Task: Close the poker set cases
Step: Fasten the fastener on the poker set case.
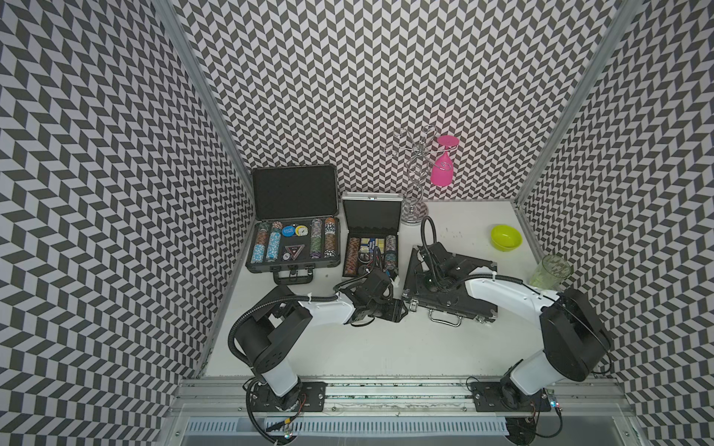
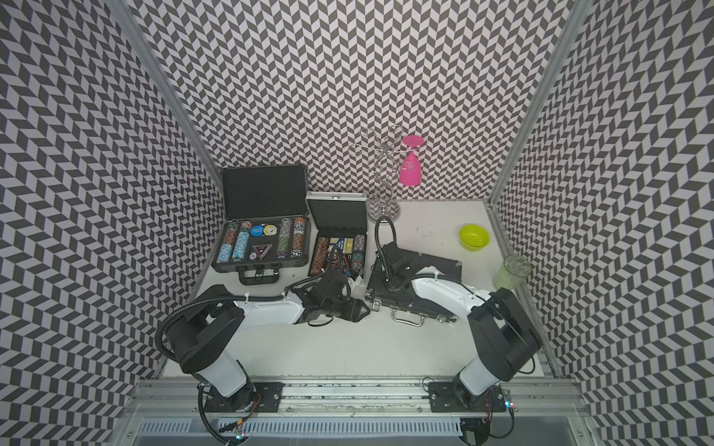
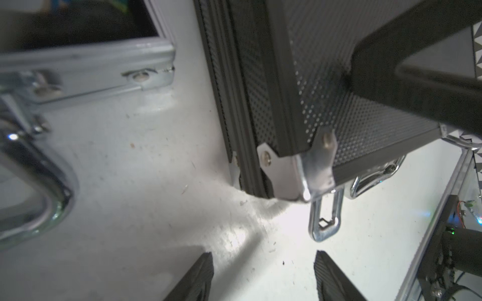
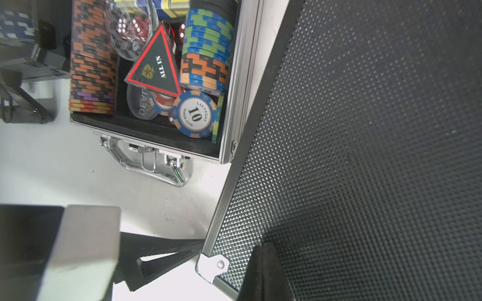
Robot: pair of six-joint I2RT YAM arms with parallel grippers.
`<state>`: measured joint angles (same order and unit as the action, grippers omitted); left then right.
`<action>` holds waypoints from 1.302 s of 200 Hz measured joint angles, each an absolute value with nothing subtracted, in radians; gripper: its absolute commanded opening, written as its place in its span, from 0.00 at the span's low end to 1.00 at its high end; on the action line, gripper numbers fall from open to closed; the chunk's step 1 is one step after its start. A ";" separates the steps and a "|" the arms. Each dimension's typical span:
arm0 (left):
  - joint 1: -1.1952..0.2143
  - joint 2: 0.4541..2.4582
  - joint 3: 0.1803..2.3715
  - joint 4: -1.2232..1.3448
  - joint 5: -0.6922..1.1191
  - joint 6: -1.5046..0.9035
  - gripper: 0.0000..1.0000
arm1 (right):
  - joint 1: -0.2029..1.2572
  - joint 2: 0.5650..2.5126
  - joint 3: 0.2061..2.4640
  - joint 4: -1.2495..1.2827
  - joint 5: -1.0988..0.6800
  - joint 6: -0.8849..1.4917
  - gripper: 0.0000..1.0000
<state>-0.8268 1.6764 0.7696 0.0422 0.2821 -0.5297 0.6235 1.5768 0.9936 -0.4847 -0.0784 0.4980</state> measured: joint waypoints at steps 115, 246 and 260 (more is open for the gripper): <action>-0.912 1.710 0.787 0.077 0.058 -0.615 0.51 | 0.620 1.557 0.957 -0.438 -0.065 0.524 0.00; -0.976 1.779 0.849 0.085 -0.086 -0.670 0.36 | 0.605 1.543 0.930 -0.404 -0.080 0.523 0.00; -0.980 1.779 0.849 0.086 -0.091 -0.679 0.36 | 0.602 1.543 0.930 -0.403 -0.086 0.522 0.00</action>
<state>-0.9798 1.7794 0.8494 0.0860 -0.0910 -0.6788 0.6022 1.5429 0.9298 -0.4034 -0.0856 0.5220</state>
